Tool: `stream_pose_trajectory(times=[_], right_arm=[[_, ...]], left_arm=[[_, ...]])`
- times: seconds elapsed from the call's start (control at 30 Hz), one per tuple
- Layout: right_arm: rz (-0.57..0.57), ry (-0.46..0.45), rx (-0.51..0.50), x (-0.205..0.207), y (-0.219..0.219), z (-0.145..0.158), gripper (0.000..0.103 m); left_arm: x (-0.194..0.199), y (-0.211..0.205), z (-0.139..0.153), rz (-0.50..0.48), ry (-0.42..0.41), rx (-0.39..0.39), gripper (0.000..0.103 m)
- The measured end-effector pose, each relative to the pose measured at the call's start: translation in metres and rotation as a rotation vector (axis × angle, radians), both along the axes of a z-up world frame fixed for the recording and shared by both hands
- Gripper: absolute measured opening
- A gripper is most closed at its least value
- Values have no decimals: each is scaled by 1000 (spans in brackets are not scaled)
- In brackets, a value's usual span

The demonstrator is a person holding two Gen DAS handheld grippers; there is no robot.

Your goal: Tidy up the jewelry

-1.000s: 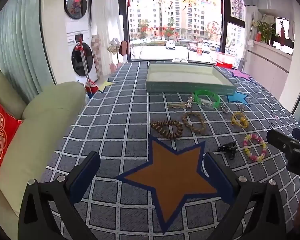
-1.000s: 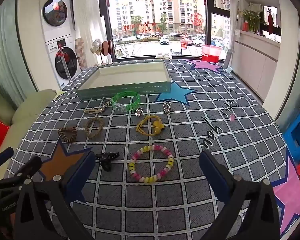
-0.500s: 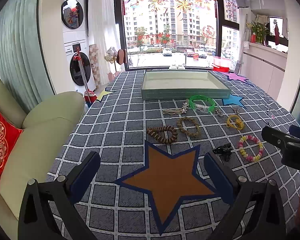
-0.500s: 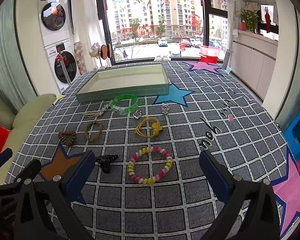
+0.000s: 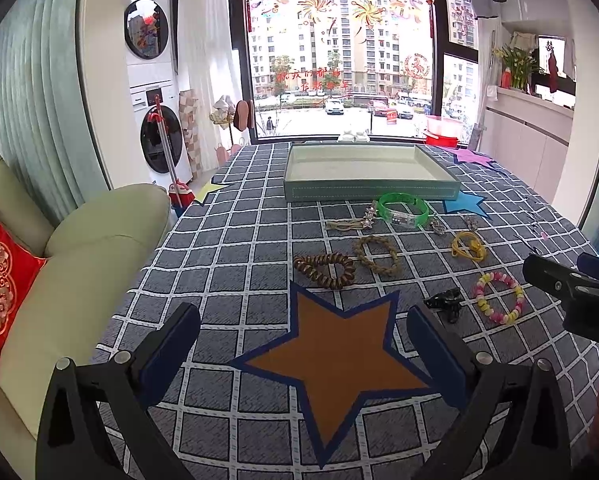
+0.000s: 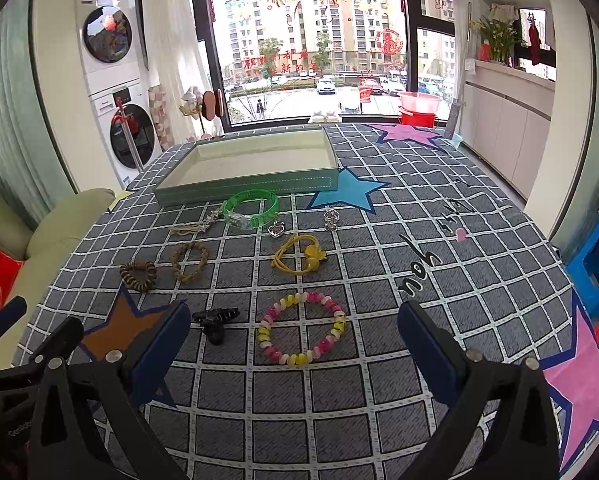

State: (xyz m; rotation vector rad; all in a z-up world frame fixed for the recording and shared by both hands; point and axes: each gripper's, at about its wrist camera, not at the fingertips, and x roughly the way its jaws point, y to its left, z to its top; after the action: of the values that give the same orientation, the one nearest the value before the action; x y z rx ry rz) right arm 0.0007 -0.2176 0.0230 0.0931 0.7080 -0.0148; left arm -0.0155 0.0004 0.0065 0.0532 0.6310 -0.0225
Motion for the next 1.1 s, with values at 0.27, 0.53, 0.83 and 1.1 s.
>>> stream_pose_trajectory(times=[0.27,0.53,0.83,1.1], right_arm=[[0,-2,2,-1,1,1,103],[2,-2,1,-1,3,2,103],[3,0,10,-2,6,3,103],[4,3,19,-2,3,1,103]], left_arm=[[-2,0,1,0,-2,-1,103],[-3,0,1,-1,1,-2,103],[-4,0,1,-1,1,-1,103],[-4,0,1,0,1,-2,103]])
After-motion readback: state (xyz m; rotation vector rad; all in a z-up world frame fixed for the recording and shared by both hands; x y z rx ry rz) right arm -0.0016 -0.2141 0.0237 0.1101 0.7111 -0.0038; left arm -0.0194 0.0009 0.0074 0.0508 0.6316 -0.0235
